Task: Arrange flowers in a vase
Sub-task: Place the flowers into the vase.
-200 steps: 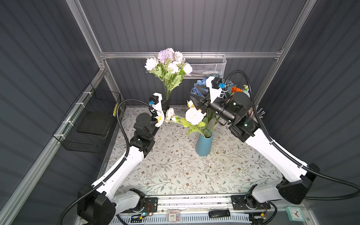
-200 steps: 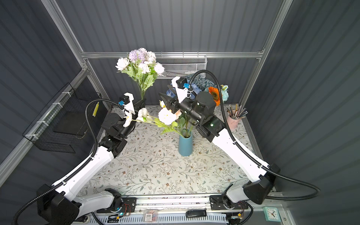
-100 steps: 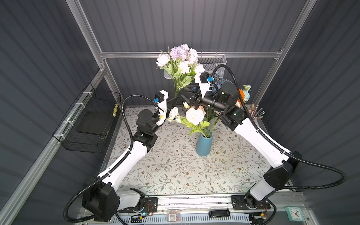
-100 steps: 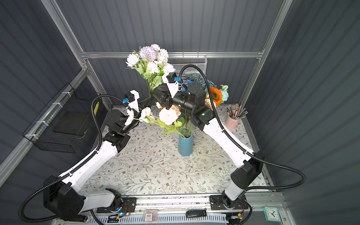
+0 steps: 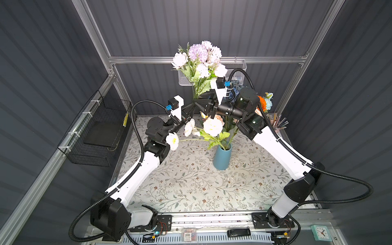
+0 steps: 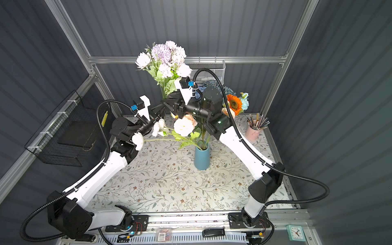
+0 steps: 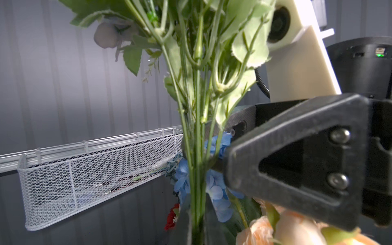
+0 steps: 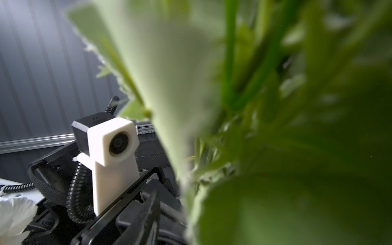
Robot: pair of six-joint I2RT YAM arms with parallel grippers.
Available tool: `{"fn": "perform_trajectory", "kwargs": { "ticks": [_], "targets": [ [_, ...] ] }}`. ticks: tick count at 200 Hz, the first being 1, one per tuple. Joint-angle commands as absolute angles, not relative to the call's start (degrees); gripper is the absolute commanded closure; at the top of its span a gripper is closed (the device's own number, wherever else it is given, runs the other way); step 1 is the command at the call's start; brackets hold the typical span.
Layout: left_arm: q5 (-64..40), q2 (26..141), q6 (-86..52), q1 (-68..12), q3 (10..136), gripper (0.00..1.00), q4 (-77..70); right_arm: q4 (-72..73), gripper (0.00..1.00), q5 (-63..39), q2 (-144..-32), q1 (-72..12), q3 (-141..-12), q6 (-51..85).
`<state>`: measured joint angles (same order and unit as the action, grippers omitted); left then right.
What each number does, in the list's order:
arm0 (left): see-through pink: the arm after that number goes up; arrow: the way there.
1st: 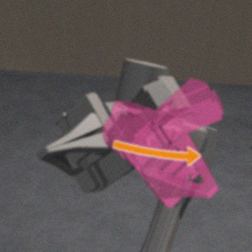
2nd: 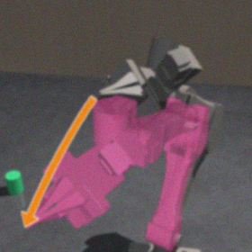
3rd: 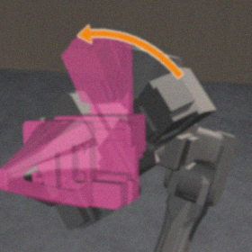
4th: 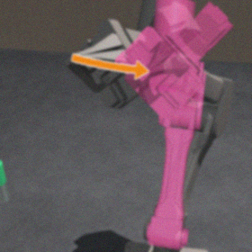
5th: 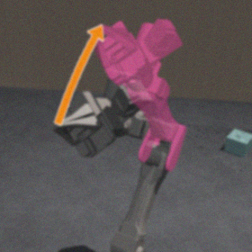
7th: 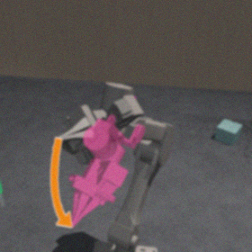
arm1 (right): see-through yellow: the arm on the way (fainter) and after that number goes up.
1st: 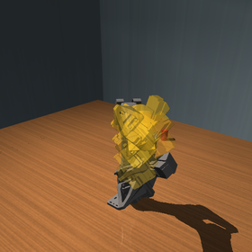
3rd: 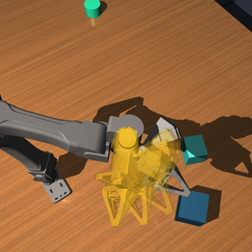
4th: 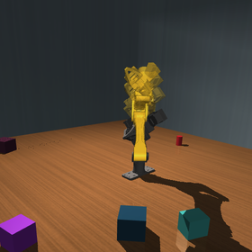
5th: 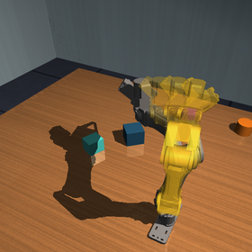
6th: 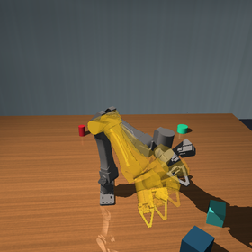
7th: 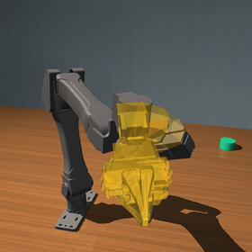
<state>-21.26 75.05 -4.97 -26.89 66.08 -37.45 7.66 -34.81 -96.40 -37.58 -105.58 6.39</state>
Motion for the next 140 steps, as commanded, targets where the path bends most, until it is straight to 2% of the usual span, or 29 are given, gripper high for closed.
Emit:
{"fn": "perform_trajectory", "kwargs": {
  "ticks": [1, 53, 107, 115, 123, 127, 133, 137, 140],
  "targets": [
    [-24.3, 75.7, -6.5, -26.6, 68.2, 1.00, -40.4, 9.0, 0.57, -36.2, -97.3, -37.6, -106.9, 7.6],
    [-25.4, 75.3, -7.5, -26.6, 68.0, 1.00, -42.1, 9.4, 0.63, -35.9, -97.7, -37.1, -106.5, 8.4],
    [-26.0, 75.1, -8.3, -26.6, 67.5, 1.00, -42.5, 10.2, 1.00, -35.9, -97.6, -36.9, -106.1, 8.7],
    [-26.0, 75.0, -8.4, -26.6, 67.4, 1.00, -42.3, 10.2, 1.00, -35.8, -97.5, -36.8, -106.0, 8.7],
    [-26.0, 74.8, -8.6, -26.6, 67.2, 0.83, -42.3, 10.3, 1.00, -35.7, -97.4, -36.8, -105.9, 8.6],
    [-25.7, 74.7, -8.8, -26.6, 66.9, 0.65, -42.3, 10.4, 1.00, -35.8, -97.3, -36.7, -105.8, 8.6],
    [-24.9, 74.4, -9.3, -26.6, 66.5, 0.25, -42.5, 10.4, 1.00, -35.6, -97.3, -36.8, -105.7, 8.4],
    [-24.4, 74.1, -9.8, -26.7, 66.1, 0.08, -42.7, 10.5, 1.00, -35.5, -97.2, -36.7, -105.6, 8.4],
    [-24.0, 74.0, -10.2, -26.6, 65.6, 0.02, -42.9, 10.6, 1.00, -35.5, -97.1, -36.7, -105.6, 8.3]
  ]
}}
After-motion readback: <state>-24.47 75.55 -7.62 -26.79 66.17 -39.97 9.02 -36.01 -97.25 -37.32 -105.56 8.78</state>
